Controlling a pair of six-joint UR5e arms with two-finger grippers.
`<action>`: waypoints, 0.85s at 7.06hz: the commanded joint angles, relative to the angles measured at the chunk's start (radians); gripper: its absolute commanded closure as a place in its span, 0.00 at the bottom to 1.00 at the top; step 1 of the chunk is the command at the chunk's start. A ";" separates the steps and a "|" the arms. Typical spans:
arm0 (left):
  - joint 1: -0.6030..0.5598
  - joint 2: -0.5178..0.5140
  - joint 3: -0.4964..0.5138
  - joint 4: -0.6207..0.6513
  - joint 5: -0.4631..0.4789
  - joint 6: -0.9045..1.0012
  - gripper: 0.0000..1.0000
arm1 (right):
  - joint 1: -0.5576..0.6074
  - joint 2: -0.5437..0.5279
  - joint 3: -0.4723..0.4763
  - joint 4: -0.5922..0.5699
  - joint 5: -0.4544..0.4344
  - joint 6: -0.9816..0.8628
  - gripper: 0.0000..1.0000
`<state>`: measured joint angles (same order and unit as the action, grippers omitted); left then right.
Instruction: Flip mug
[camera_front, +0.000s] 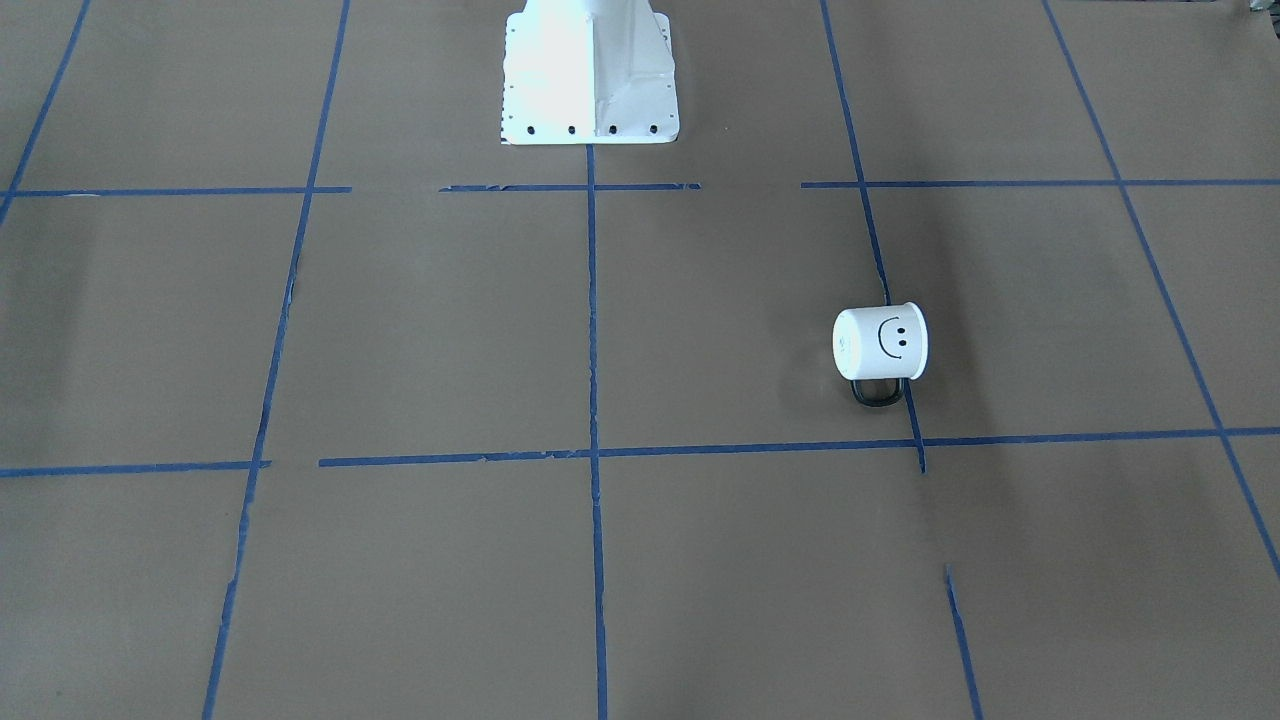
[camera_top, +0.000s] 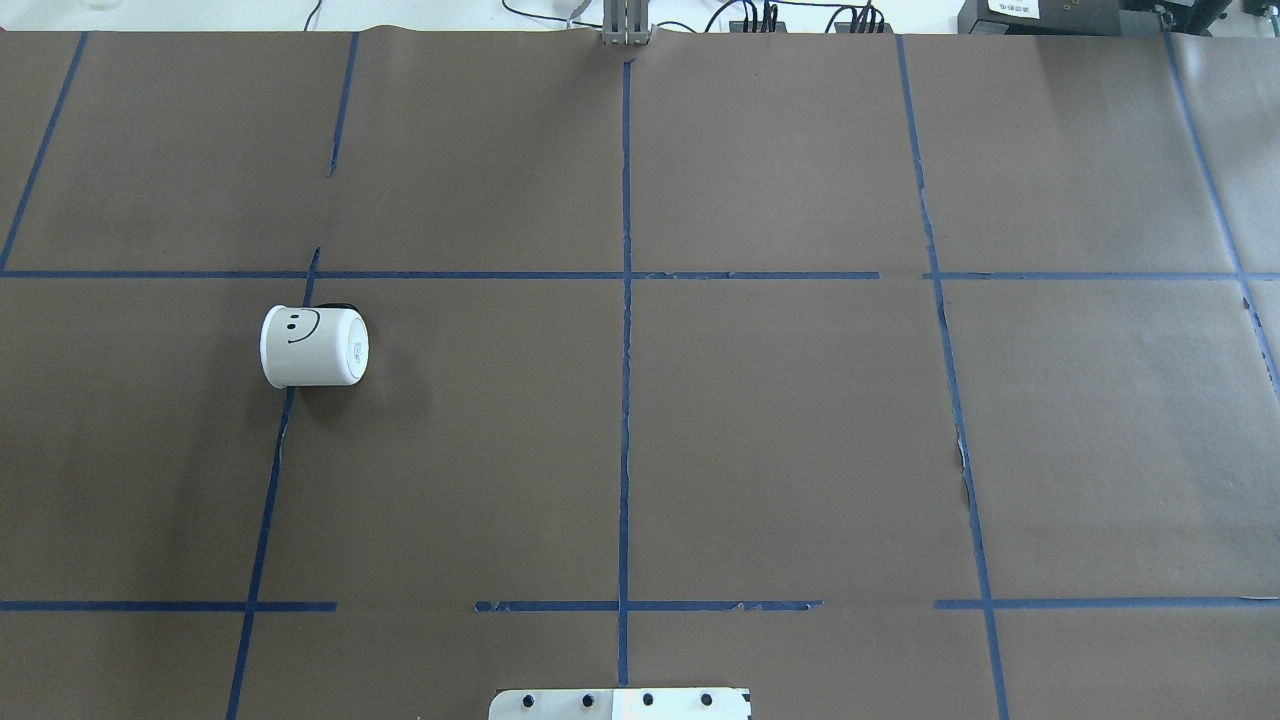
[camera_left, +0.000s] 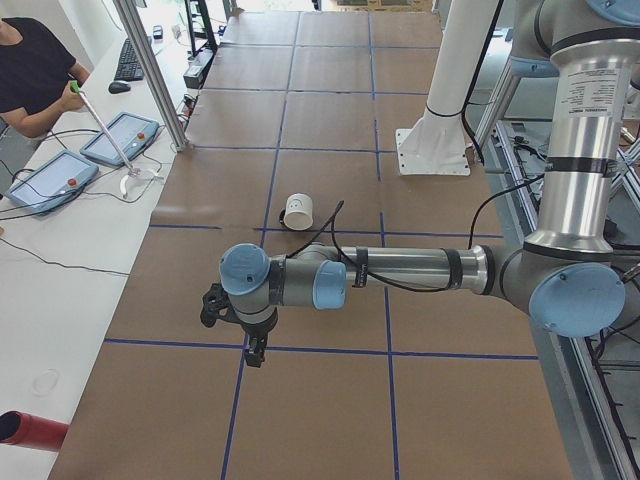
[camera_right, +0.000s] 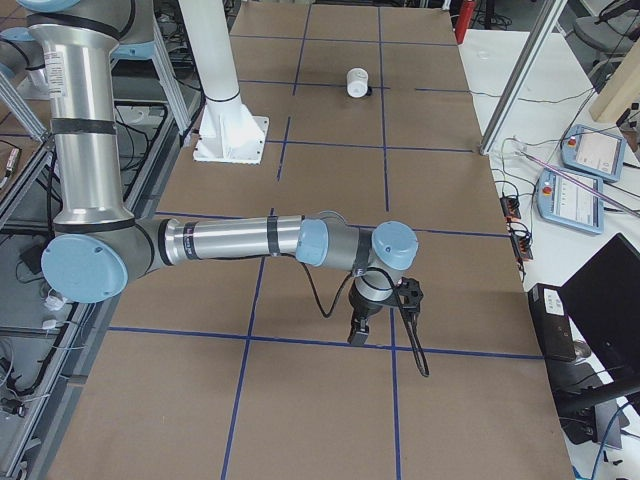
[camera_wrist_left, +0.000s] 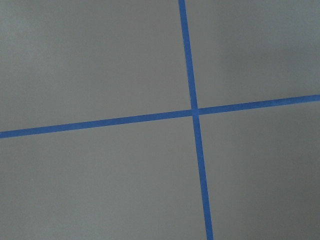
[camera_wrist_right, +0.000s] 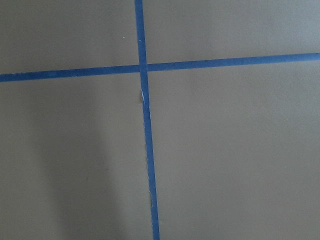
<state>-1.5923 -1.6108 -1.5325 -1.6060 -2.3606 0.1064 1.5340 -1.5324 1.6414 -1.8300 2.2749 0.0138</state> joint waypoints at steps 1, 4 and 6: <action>0.000 -0.001 -0.001 -0.002 0.004 -0.001 0.00 | 0.000 0.000 0.000 0.000 0.000 0.000 0.00; 0.008 -0.024 -0.006 -0.011 -0.009 -0.002 0.00 | 0.000 0.000 0.000 0.000 0.000 0.000 0.00; 0.037 -0.067 0.002 -0.059 -0.067 0.003 0.00 | 0.000 0.000 0.000 0.000 0.000 0.000 0.00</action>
<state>-1.5781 -1.6605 -1.5367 -1.6284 -2.3842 0.1068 1.5339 -1.5324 1.6414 -1.8300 2.2749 0.0138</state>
